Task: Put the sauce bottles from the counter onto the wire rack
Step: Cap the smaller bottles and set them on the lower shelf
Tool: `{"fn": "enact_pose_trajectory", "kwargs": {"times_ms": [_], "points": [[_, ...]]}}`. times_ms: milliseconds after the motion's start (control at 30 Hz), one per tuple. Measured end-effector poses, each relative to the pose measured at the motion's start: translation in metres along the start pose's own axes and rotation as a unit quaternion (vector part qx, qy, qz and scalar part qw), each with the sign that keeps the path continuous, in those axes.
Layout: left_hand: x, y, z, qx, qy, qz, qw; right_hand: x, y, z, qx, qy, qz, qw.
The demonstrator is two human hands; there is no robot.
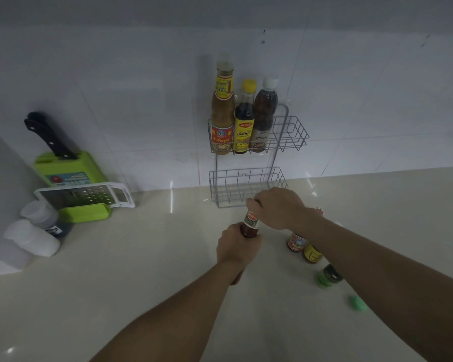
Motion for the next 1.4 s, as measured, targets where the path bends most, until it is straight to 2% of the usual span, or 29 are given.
{"fn": "enact_pose_trajectory", "kwargs": {"times_ms": [167,233,300,433,500,533,667,767,867,1033,1167,1400], "points": [[0.005,-0.007,-0.001,-0.042,0.035,-0.003,0.998,0.003,-0.002,-0.016,0.001,0.02,-0.047,0.999],[0.007,-0.013,-0.004,-0.043,0.035,0.003,0.998,0.001,0.004,-0.03,-0.038,0.026,-0.09,0.995],[0.008,-0.018,-0.007,-0.039,0.035,0.012,0.999,0.002,0.008,-0.041,-0.133,0.047,-0.121,0.983],[0.001,-0.018,-0.004,0.007,0.03,0.026,0.999,0.012,0.007,-0.056,-0.408,0.093,-0.147,0.896],[-0.004,-0.008,0.001,0.028,0.026,0.007,0.999,0.011,0.0,-0.073,-0.484,0.061,-0.123,0.865],[-0.008,-0.002,0.002,0.04,0.019,-0.004,0.999,0.008,-0.001,-0.08,-0.495,0.064,-0.105,0.86],[-0.021,0.024,0.012,0.112,0.005,-0.061,0.992,-0.004,0.006,-0.064,-0.461,0.142,-0.066,0.874],[-0.047,0.028,0.014,0.126,-0.012,-0.093,0.988,-0.018,0.012,-0.04,-0.434,0.173,-0.039,0.883],[-0.082,0.009,0.013,0.099,-0.011,-0.072,0.992,-0.036,0.022,-0.018,-0.426,0.202,-0.034,0.881],[-0.091,0.009,0.027,0.071,-0.017,-0.015,0.997,-0.067,0.03,0.008,-0.395,0.249,0.001,0.885],[-0.115,0.005,0.025,0.059,-0.025,0.027,0.998,-0.087,0.029,0.009,-0.38,0.269,0.037,0.884],[-0.131,0.011,0.026,0.095,-0.039,0.041,0.994,-0.109,0.027,-0.018,-0.364,0.261,0.053,0.892]]}}
Point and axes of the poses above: each hand's wrist, its own x-axis away from the middle knuckle, its own z-axis out of the back of the hand, y = z × x, the point moved 7 cm from there along -x, towards the middle knuckle, and after that the axes turned 9 degrees about z, right-handed, at the moved point
